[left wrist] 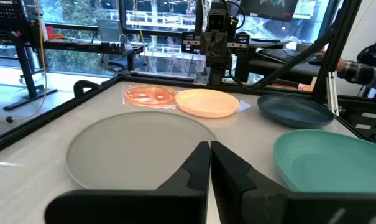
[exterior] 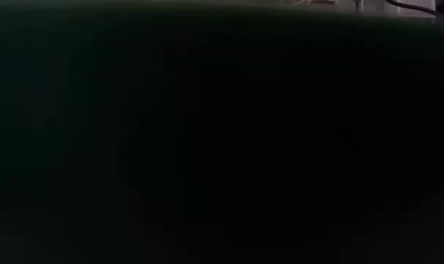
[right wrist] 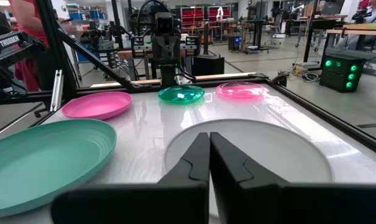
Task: Stack plastic plates
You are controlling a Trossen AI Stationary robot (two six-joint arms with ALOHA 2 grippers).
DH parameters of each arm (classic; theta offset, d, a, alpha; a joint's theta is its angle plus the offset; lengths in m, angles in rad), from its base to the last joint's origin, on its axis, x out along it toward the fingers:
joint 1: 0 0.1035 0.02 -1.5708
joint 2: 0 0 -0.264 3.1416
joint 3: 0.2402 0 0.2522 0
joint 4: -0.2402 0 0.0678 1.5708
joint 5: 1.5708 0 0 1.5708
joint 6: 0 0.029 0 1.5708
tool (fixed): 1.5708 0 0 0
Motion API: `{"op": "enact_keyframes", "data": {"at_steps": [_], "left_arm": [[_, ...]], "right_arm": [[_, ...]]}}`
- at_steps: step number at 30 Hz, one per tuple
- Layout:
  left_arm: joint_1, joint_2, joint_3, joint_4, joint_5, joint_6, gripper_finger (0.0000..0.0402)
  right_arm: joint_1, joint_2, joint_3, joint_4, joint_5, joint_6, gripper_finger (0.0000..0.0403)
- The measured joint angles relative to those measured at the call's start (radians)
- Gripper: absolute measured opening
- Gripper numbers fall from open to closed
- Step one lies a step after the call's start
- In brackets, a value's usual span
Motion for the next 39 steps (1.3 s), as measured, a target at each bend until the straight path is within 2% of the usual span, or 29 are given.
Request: {"op": "enact_keyframes", "data": {"at_steps": [32,36,39], "left_arm": [[0.000,0.000,0.000,0.011,0.000,0.001,0.0008],[0.000,0.000,0.000,0.078,-0.050,0.027,0.0008],[0.000,0.000,0.000,0.186,-0.068,-0.010,0.0008]], "right_arm": [[0.000,0.000,0.000,0.000,0.000,0.000,0.0003],[0.000,0.000,0.000,0.000,0.000,0.000,0.0003],[0.000,0.000,0.000,0.000,0.000,0.000,0.0003]]}}
